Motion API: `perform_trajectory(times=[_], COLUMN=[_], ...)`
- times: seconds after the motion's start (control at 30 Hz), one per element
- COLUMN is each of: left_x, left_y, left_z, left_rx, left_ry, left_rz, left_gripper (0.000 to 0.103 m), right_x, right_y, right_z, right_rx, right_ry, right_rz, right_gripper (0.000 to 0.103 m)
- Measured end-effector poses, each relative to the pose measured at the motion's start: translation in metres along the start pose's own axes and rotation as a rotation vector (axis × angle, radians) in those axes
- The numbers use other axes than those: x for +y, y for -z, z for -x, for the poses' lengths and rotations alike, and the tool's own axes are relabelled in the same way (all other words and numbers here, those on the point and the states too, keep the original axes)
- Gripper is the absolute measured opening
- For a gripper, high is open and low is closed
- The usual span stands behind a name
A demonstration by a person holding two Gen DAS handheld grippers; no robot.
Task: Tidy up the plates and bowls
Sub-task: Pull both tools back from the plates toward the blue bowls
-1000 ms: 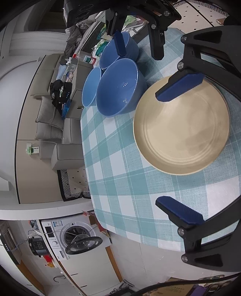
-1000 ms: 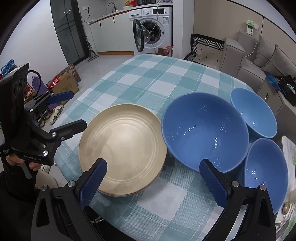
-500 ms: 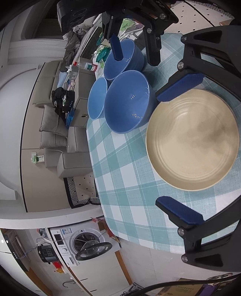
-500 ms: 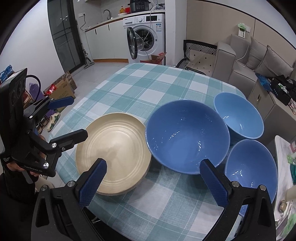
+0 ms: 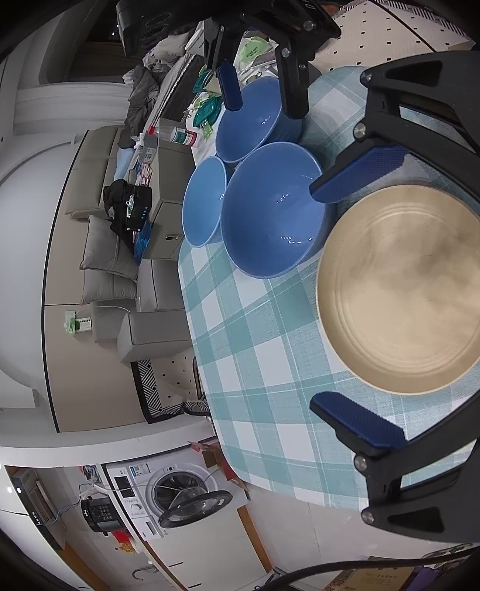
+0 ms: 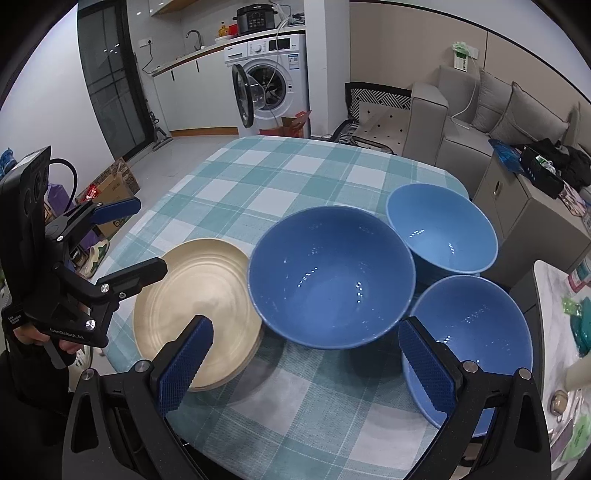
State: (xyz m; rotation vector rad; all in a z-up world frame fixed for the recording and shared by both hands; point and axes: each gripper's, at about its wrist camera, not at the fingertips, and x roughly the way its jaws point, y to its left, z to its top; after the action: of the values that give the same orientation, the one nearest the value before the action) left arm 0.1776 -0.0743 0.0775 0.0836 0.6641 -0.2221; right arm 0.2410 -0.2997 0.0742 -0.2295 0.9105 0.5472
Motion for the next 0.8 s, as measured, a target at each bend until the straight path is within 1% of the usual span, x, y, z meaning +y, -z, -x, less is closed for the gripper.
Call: perform_trajectory(times=[0.3,0.8], left_x=[-0.002,-0.015], left_y=[-0.007,-0.035], left_z=[-0.017,-0.035], left_rx=[0.017,0.019], left_ry=[0.012,0.041], left_rz=[-0.003,-0.015], left_gripper=[0.103,0.103], right_x=[-0.023,-0.056], right_y=[-0.001,-0.01], right_z=[-0.003,0.003], right_rx=[0.002,-0.009], right_ry=[0.022,0.054], right_rz=[-0.04,-0.091], right_gripper=[0.102,0.102])
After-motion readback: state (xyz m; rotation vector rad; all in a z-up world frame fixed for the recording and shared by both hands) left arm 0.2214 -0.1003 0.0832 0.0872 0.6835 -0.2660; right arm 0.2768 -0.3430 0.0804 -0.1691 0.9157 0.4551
